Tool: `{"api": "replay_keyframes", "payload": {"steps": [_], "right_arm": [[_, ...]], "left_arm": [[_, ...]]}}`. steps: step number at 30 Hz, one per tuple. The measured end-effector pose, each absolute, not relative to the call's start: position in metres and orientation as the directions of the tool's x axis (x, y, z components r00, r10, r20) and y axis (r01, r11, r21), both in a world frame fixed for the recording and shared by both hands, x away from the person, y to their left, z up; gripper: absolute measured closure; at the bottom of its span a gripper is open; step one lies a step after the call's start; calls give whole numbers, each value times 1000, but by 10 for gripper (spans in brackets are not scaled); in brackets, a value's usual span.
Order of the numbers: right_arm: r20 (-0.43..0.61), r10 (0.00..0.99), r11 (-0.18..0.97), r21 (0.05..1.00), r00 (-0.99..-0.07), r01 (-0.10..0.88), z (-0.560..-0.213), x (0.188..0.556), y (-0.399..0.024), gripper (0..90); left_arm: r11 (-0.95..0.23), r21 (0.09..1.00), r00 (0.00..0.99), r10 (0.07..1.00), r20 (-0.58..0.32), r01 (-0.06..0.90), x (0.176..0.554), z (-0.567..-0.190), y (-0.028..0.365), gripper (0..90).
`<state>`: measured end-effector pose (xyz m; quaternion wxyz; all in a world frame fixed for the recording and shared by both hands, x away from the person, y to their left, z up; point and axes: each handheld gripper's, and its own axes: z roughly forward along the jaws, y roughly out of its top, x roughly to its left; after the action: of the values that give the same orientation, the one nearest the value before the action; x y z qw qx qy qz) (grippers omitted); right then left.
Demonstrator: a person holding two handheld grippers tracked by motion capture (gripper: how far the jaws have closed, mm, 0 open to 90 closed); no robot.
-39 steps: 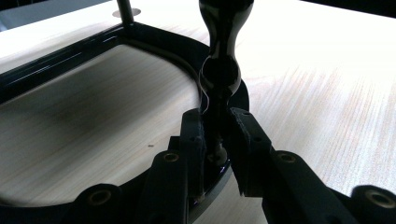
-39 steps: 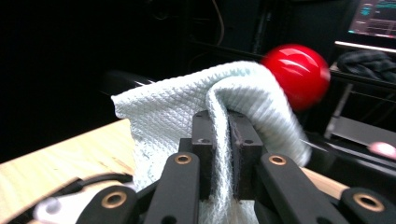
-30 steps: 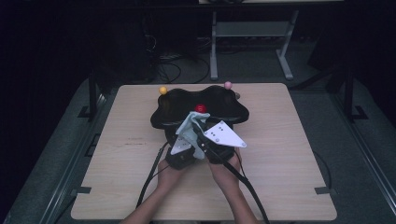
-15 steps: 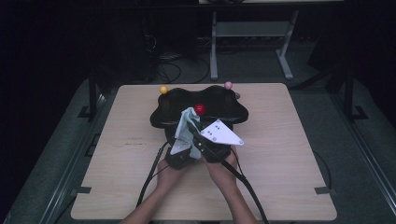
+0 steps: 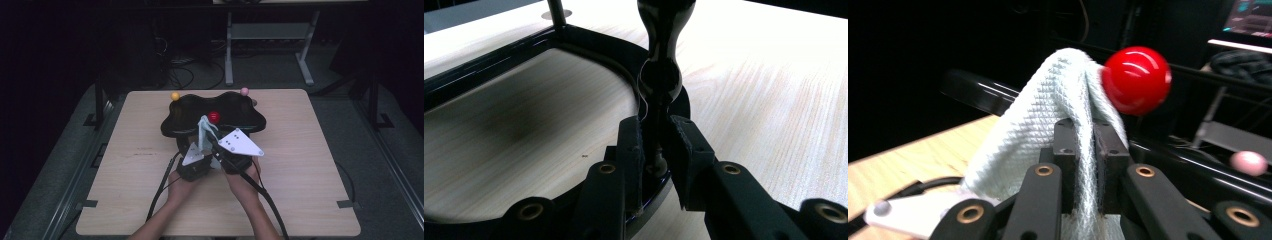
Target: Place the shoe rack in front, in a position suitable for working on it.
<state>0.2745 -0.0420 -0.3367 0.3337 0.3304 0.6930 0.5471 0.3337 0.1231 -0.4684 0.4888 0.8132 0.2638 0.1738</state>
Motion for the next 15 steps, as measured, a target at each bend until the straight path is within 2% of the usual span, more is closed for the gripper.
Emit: {"api": "replay_keyframes", "payload": {"steps": [2,15], "right_arm": [[-137,836,209,975,-531,78,-336,270,-44,824],[-98,892,151,985,-442,87,-333,249,-96,826]], "left_arm": [[-382,887,802,597,21,261,334,-468,123,756],[-372,889,801,598,9,268,334,-468,124,756]]}}
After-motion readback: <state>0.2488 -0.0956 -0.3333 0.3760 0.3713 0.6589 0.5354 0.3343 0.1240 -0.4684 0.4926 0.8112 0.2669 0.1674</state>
